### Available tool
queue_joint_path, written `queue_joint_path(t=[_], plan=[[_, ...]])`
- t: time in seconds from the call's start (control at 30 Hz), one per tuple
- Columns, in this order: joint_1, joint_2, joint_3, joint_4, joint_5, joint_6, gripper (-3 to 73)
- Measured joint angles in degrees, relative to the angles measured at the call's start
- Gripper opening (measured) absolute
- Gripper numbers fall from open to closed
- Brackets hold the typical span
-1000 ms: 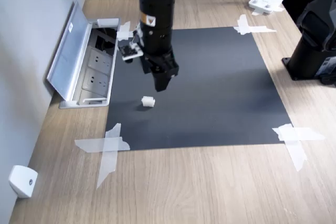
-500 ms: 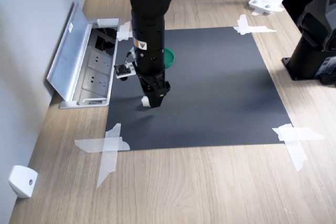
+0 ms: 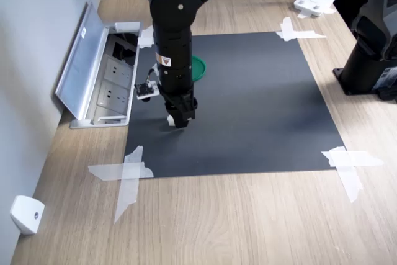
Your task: Grasp a white terminal and put it on the green lid.
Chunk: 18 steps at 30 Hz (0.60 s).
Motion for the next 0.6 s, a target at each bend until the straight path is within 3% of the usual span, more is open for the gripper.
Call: queue_joint_path(t=[0.2,0.4,0.6], plan=[[0.00,0.00,-1.55,0.17,-0.14,-0.05,13.4],[-0.71,-0.96,-1.90,-0.24,6.08,-2.72,11.9],[-6.38,-5.80,-1.84,-1.26,7.28,-5.86,11.7]])
